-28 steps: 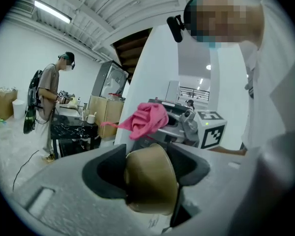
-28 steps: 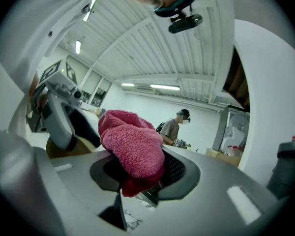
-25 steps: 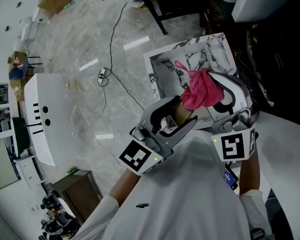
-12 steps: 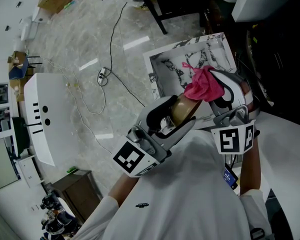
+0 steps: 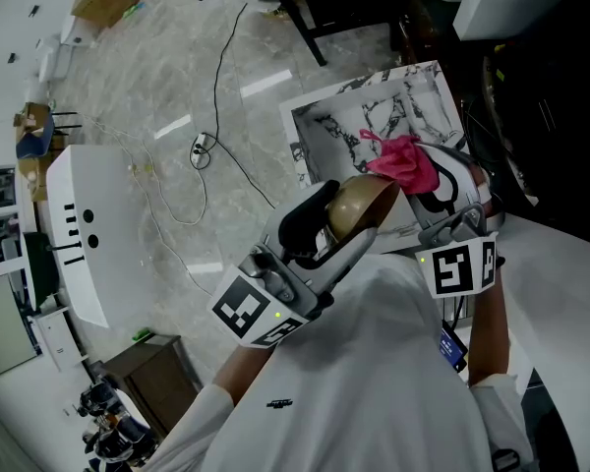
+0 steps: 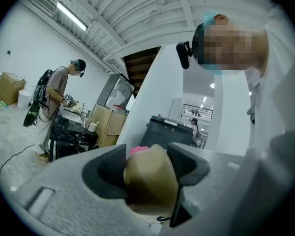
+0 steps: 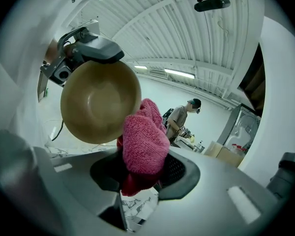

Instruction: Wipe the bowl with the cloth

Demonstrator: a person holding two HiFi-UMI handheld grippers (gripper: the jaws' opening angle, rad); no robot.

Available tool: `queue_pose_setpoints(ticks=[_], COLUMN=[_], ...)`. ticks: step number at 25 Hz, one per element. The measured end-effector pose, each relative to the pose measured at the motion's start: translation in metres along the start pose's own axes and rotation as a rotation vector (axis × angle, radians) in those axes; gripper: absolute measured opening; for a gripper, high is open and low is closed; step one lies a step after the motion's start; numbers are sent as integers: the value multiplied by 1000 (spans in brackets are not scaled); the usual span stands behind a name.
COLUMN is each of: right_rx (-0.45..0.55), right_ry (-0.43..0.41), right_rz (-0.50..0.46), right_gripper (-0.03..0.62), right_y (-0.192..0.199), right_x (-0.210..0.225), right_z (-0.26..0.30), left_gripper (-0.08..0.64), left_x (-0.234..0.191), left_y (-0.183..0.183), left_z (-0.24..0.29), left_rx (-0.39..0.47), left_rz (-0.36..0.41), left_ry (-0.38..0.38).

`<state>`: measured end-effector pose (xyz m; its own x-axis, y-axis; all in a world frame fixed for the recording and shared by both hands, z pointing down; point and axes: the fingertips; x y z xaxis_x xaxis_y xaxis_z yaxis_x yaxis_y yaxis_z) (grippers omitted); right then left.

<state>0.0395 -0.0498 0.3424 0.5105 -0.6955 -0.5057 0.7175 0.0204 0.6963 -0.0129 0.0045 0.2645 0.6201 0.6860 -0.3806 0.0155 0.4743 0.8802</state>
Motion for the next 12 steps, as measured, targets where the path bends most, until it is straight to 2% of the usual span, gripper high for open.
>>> queue_pose_setpoints(ticks=[12], right_rx=[-11], right_ry=[-87], right_rz=[67], right_gripper=[149], right_y=[10], right_x=[-31], right_z=[6], left_gripper=[268], left_x=[-6], left_y=[-15], left_z=[-5], left_rx=[69], left_rz=[-17], left_ry=[-21])
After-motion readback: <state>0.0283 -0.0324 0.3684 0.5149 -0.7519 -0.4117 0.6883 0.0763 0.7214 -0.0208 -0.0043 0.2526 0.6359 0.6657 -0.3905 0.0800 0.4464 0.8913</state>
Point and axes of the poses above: the fingertips, and each gripper's own axes: z forward along the fingers, x to its right, y out of its underside, and after that the axes turned 14 degrees about -x, right-handed
